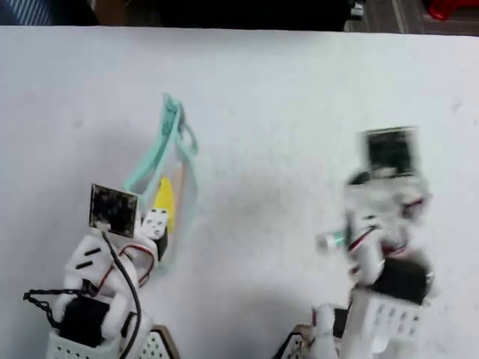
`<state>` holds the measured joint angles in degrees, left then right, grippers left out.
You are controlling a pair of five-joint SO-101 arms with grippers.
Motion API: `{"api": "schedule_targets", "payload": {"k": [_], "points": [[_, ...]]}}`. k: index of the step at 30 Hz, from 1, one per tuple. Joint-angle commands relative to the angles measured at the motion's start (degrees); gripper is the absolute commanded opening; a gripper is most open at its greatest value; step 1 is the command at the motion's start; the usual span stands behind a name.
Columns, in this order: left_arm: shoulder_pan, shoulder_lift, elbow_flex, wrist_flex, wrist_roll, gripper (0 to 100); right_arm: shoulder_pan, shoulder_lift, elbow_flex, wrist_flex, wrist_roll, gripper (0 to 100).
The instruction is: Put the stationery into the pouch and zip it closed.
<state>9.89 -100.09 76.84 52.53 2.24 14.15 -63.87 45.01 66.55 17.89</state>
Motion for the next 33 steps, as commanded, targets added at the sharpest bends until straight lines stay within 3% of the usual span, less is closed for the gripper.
{"api": "schedule_targets", "payload": {"k": [1,9,16,22,24,29,33], "points": [[-0.13,-0.48,-0.26,-2.11,0.00,3,10.15,8.75,-0.26,1.36,-5.19,28.5],[-0.13,-0.48,0.53,-1.85,-0.18,3,5.85,26.68,-0.70,1.27,-13.27,28.3],[-0.04,-0.48,1.05,-2.20,-0.09,3,4.62,38.46,-0.26,-4.70,-26.55,28.3],[-0.04,-0.48,1.05,-1.93,-0.09,3,-3.91,51.03,-0.62,-9.45,-30.07,27.7],[-0.04,-0.48,1.05,-1.85,-0.09,3,-3.21,54.11,-0.62,-13.58,-31.74,23.5],[-0.04,-0.48,1.05,-1.85,-0.09,3,-1.36,58.33,-1.67,-17.19,-32.18,0.5],[1.71,-0.48,1.05,-1.76,-0.26,3,-1.71,58.24,-2.02,-17.01,-32.09,2.6]]}}
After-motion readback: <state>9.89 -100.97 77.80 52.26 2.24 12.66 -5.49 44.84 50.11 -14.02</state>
